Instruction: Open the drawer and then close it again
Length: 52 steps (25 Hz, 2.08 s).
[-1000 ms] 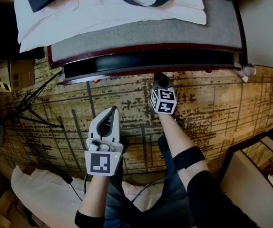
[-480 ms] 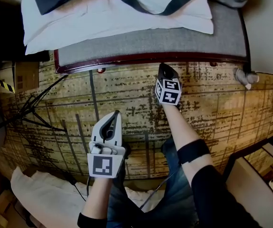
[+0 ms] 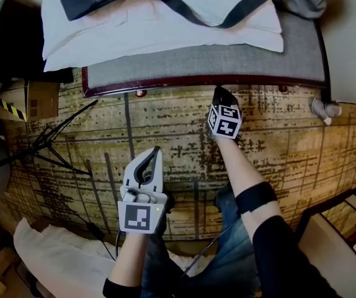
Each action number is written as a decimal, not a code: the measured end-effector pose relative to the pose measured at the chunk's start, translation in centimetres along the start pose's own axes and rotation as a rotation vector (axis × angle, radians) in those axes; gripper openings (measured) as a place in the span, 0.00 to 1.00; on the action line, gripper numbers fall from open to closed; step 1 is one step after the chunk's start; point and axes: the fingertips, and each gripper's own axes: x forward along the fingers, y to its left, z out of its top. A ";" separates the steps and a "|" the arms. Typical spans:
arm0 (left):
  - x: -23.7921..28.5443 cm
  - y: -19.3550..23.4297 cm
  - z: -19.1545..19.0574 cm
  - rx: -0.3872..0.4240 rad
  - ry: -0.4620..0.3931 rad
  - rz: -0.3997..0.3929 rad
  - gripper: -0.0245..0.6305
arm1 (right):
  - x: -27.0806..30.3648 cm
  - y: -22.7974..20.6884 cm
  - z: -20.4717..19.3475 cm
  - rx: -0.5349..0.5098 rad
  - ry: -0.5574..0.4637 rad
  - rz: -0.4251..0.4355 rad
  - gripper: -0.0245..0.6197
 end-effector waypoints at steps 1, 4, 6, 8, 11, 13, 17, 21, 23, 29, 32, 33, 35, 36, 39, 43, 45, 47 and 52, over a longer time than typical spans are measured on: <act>-0.1 0.1 -0.1 -0.002 -0.001 0.004 0.04 | 0.0 0.0 0.0 -0.004 0.001 0.000 0.04; -0.5 0.4 -0.6 0.008 0.002 0.012 0.04 | 0.3 0.2 0.0 -0.040 0.021 0.018 0.04; -0.7 0.4 -0.7 0.013 0.009 0.013 0.04 | 0.3 0.1 -0.2 -0.085 0.054 0.040 0.04; -1.1 0.4 -0.5 0.012 0.024 0.016 0.04 | -0.1 0.0 0.1 -0.132 0.088 0.049 0.04; -2.4 0.5 1.2 -0.003 0.042 0.026 0.04 | -2.9 -0.1 1.9 -0.164 0.104 0.043 0.04; -3.7 0.1 3.0 -0.002 0.071 0.024 0.04 | -6.4 0.1 4.1 -0.161 0.097 0.050 0.04; -6.5 -1.2 9.4 0.039 0.070 0.000 0.04 | -15.6 1.5 12.7 -0.166 0.011 0.110 0.04; -11.0 -3.9 17.1 0.054 0.033 -0.026 0.04 | -26.9 2.9 22.2 -0.174 -0.091 0.157 0.04; -12.4 -4.9 20.4 0.099 0.019 -0.057 0.04 | -31.4 3.5 26.6 -0.187 -0.125 0.175 0.04; -16.2 -8.4 28.9 0.137 -0.049 -0.110 0.04 | -43.7 4.8 35.8 -0.243 -0.206 0.200 0.04; -18.2 -9.8 32.2 0.161 -0.079 -0.126 0.04 | -48.3 4.9 37.8 -0.256 -0.223 0.195 0.04; -18.8 -10.0 33.1 0.169 -0.089 -0.126 0.04 | -49.7 5.0 38.4 -0.260 -0.225 0.195 0.04; -19.7 -10.3 34.6 0.180 -0.105 -0.134 0.04 | -51.9 5.3 39.4 -0.272 -0.235 0.199 0.04; -20.2 -10.5 35.2 0.185 -0.111 -0.141 0.04 | -52.9 5.5 39.8 -0.279 -0.238 0.203 0.04; -21.6 -10.8 36.3 0.204 -0.130 -0.142 0.04 | -55.3 5.8 40.3 -0.301 -0.251 0.212 0.04; -23.3 -11.0 36.9 0.213 -0.143 -0.141 0.04 | -58.1 6.3 40.4 -0.277 -0.257 0.219 0.04; -23.9 -11.4 37.5 0.220 -0.147 -0.147 0.04 | -59.2 6.5 40.7 -0.262 -0.266 0.218 0.04; -24.4 -11.7 37.9 0.224 -0.153 -0.151 0.04 | -59.9 6.3 40.8 -0.254 -0.284 0.210 0.04; -25.7 -12.1 38.6 0.232 -0.168 -0.160 0.04 | -62.0 7.0 40.5 -0.198 -0.291 0.219 0.04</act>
